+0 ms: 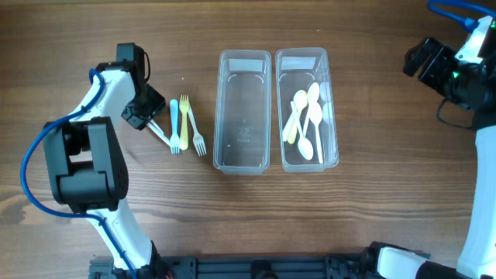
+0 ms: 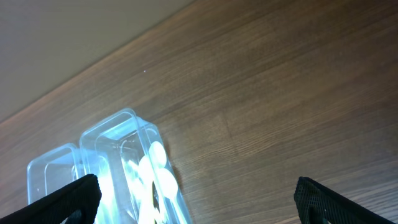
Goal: Pack container
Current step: 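Move the left gripper over the forks and grasp a white fork, then carry the white fork into the left container and release it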
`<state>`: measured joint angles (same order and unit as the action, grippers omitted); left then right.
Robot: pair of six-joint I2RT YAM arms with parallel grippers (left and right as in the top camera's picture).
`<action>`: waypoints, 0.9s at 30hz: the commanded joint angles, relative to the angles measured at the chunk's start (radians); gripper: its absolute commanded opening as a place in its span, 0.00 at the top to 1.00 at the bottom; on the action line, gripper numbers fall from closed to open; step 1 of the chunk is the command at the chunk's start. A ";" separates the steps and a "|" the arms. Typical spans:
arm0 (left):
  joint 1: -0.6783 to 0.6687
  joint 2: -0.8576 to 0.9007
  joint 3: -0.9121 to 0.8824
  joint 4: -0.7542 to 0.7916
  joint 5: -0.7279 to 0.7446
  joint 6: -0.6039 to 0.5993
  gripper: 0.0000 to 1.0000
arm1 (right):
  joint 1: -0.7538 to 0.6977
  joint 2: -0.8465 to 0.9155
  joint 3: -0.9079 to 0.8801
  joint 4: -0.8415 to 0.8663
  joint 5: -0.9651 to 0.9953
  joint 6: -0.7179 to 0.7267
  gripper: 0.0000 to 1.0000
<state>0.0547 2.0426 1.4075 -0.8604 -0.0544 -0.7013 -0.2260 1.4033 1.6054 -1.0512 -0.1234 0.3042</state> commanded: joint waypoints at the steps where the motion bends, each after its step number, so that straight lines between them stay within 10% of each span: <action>1: 0.007 -0.065 0.015 -0.019 0.012 0.013 0.48 | -0.003 0.005 0.004 0.002 0.011 -0.013 0.00; 27: 0.006 0.049 0.014 0.108 -0.037 0.013 0.32 | -0.003 0.005 0.004 0.001 0.011 -0.013 0.00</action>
<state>0.0547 2.0624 1.4101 -0.7517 -0.0826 -0.6933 -0.2260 1.4033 1.6054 -1.0512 -0.1230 0.3042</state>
